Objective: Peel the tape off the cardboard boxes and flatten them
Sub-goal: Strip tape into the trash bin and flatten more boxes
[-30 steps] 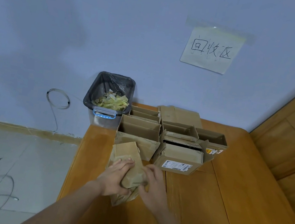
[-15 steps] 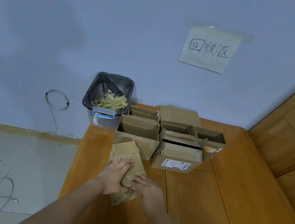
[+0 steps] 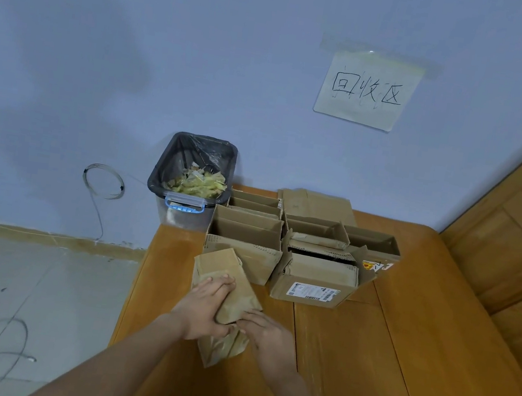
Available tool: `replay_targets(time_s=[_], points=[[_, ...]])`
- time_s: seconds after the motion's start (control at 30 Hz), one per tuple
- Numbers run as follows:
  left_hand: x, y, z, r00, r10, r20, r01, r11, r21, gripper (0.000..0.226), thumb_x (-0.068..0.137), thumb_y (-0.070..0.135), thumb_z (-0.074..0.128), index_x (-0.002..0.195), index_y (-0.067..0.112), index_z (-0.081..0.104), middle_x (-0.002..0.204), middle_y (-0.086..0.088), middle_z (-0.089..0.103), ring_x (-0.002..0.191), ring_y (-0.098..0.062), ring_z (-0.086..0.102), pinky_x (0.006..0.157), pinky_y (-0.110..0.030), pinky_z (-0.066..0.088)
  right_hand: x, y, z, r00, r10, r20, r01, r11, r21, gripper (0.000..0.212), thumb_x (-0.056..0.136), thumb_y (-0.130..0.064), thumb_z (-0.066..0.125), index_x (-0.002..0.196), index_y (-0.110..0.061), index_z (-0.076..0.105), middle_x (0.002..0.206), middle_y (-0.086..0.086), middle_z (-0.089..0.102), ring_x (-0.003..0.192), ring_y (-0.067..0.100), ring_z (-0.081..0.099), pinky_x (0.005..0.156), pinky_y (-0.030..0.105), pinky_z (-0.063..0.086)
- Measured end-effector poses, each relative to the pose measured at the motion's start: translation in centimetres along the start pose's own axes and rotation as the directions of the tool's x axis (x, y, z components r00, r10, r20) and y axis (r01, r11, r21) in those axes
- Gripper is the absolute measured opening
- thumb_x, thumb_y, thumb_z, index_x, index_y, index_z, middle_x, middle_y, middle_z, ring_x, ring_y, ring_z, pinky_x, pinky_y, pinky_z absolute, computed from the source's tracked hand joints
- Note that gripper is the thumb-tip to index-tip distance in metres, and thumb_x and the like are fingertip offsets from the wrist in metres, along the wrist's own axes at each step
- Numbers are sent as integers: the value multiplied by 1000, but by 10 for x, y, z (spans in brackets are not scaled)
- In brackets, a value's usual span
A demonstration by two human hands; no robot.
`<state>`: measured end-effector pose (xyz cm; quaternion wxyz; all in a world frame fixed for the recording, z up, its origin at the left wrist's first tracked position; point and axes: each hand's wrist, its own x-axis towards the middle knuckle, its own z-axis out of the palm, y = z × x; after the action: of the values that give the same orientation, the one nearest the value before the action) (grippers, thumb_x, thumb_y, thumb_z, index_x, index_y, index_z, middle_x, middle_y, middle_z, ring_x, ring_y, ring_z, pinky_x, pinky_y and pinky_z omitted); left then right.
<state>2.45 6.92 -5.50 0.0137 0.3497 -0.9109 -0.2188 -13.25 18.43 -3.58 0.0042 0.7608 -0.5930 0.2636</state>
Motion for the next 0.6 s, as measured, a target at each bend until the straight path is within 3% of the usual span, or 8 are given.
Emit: replay_targets(time_s=[0.33, 0.6], points=[[5, 3, -4, 1000, -19, -5, 19, 1000, -5, 95, 81, 55, 62, 153, 14, 16, 159, 2, 14, 148, -14, 6, 121, -30, 3, -7, 2, -1, 998, -25, -66, 23, 999, -31, 36, 45, -7, 95, 75, -18, 77, 83, -5, 75, 81, 9, 71, 70, 19, 57], [8, 5, -2, 1000, -18, 10, 17, 999, 41, 95, 81, 59, 59, 154, 16, 14, 160, 3, 13, 148, -16, 6, 122, -32, 2, -11, 6, -10, 999, -34, -40, 30, 996, -82, 35, 46, -10, 95, 74, -21, 78, 82, -10, 73, 75, 6, 70, 61, 15, 54]])
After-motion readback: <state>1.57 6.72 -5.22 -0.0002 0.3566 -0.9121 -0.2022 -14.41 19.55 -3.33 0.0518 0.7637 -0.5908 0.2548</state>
